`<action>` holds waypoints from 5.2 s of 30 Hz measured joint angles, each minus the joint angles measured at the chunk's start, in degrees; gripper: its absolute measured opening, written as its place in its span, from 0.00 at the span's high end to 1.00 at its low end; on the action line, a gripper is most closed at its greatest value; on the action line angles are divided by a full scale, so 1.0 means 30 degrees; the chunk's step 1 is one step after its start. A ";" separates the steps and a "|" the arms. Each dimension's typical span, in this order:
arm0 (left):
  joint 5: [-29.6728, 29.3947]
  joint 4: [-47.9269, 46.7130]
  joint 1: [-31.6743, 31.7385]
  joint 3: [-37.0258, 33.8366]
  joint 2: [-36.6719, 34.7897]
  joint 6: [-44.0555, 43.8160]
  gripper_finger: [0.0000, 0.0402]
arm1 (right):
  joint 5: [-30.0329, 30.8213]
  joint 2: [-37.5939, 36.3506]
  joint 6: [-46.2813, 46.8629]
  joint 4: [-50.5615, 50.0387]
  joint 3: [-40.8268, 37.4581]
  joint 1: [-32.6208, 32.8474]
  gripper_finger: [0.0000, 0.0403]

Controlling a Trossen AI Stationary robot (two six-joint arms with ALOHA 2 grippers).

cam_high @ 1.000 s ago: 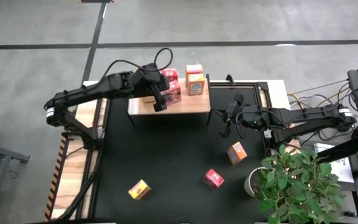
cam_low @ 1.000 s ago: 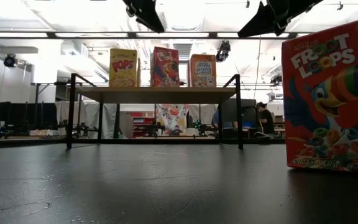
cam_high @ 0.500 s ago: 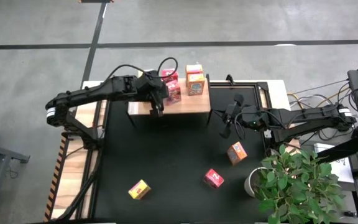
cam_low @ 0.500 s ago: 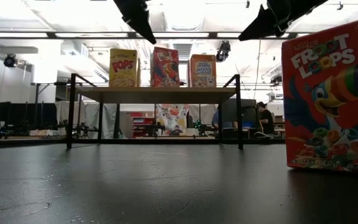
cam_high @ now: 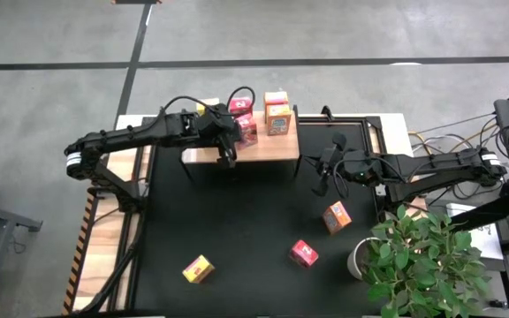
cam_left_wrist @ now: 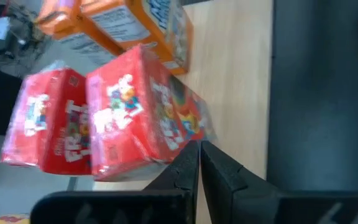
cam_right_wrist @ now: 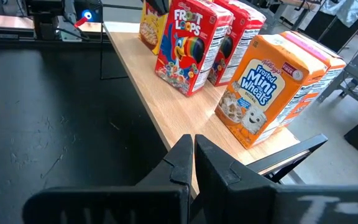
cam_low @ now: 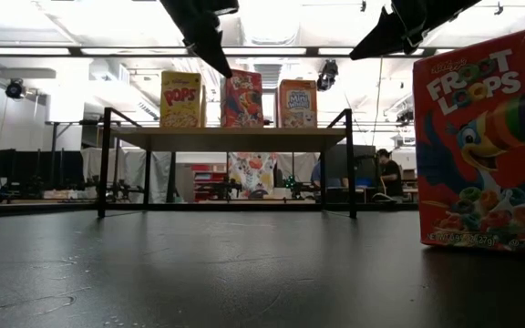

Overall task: Stack cereal on shelf
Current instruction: Put the left red cereal box aligned with the other red cereal box on the shelf, then adjust the yellow cereal box on the shelf, then adjust the red cereal box on the shelf

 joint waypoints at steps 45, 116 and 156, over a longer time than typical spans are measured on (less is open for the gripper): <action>-0.2094 0.3461 -0.1784 -0.4111 -0.0007 -0.2238 1.00 | -0.0007 0.0000 -0.0331 -0.0007 -0.0007 0.0003 0.98; -0.8312 -0.1983 -0.4179 -0.5998 -0.5125 -0.3703 1.00 | -0.2170 0.2154 -0.1437 0.3146 0.0078 -0.0022 0.98; -0.5058 1.1410 -0.4785 -1.3084 -1.3083 0.0910 1.00 | -0.2201 0.7064 -0.3476 0.4768 0.4431 -0.1559 0.98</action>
